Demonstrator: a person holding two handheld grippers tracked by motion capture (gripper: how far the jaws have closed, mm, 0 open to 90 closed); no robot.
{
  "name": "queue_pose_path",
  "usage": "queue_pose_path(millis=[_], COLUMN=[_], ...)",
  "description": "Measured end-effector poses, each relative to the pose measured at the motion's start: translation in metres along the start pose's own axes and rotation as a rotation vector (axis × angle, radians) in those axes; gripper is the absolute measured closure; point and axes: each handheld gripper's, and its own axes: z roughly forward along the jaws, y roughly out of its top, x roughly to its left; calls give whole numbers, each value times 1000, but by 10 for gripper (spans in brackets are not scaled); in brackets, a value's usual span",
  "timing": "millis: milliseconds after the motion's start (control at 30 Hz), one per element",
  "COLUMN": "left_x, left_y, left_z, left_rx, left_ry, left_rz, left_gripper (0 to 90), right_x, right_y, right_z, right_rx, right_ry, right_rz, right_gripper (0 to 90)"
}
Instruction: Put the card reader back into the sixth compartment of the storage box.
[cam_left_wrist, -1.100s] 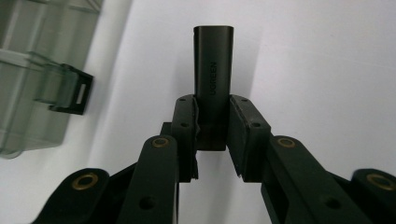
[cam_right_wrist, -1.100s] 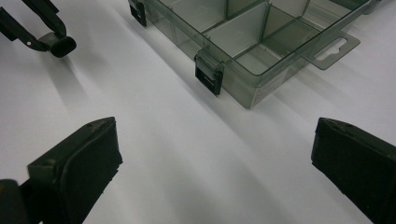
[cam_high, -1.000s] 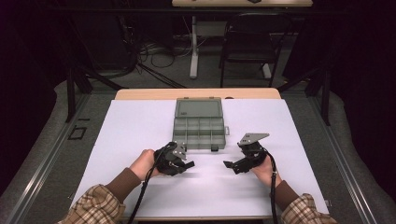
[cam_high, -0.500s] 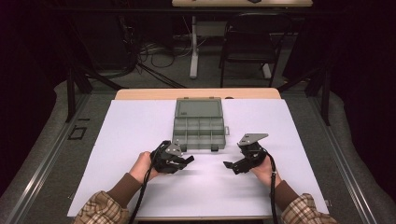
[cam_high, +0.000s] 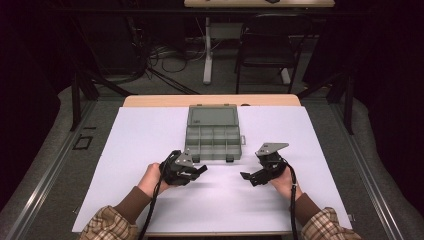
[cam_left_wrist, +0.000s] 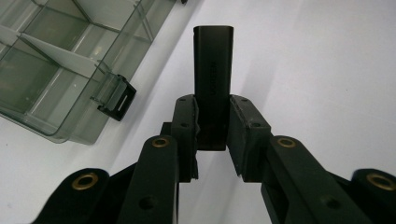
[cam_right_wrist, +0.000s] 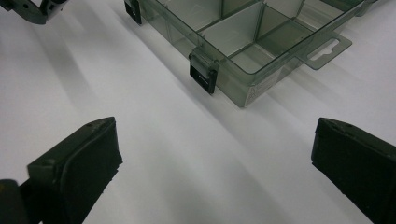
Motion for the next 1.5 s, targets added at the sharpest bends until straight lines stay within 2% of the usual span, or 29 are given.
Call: queue_pose_path(millis=[1033, 1500], left_x=[6, 14], left_y=[13, 20], left_z=[-13, -17], left_rx=[-75, -104], left_ry=[45, 60], left_rz=[-12, -24], left_gripper=[736, 736], right_x=[-3, -3], right_y=[1, 0], right_z=[-2, -3], right_rx=[-10, -7], right_ry=[-2, -8], right_rz=[1, 3], right_gripper=[0, 1])
